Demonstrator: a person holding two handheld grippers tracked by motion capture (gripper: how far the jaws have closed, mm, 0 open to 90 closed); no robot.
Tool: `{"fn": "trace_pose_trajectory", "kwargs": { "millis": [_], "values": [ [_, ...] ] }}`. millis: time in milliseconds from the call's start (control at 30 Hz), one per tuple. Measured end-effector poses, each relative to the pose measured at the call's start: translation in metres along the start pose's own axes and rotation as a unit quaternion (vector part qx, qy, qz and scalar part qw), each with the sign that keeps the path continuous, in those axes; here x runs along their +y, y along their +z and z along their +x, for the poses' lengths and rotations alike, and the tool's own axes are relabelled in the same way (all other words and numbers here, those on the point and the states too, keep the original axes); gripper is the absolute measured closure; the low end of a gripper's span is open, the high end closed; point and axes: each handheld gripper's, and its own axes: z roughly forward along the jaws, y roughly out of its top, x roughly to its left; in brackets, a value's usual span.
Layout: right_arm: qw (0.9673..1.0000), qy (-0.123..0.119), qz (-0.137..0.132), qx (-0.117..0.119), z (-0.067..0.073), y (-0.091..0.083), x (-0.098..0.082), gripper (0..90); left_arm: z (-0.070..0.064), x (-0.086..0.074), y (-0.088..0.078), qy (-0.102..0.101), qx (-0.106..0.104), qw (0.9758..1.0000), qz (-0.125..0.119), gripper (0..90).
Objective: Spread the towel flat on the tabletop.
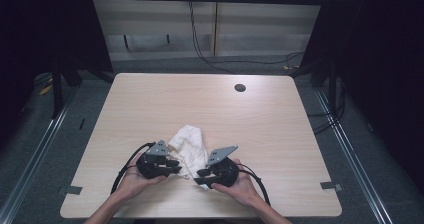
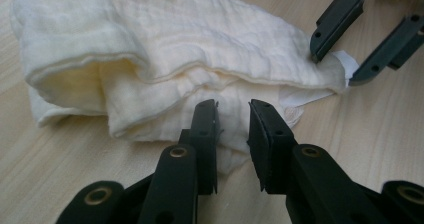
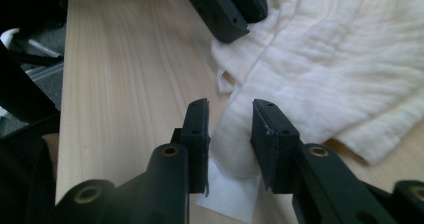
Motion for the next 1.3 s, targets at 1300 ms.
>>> {"fn": "trace_pose_trajectory", "kwargs": {
  "millis": [1300],
  "values": [
    [0.9854,0.039,-0.114,-0.120,-0.024,-0.086,0.009,87.9,-0.009,-0.001,0.001,0.040,0.010,0.9991,0.011,70.4]
  ]
}}
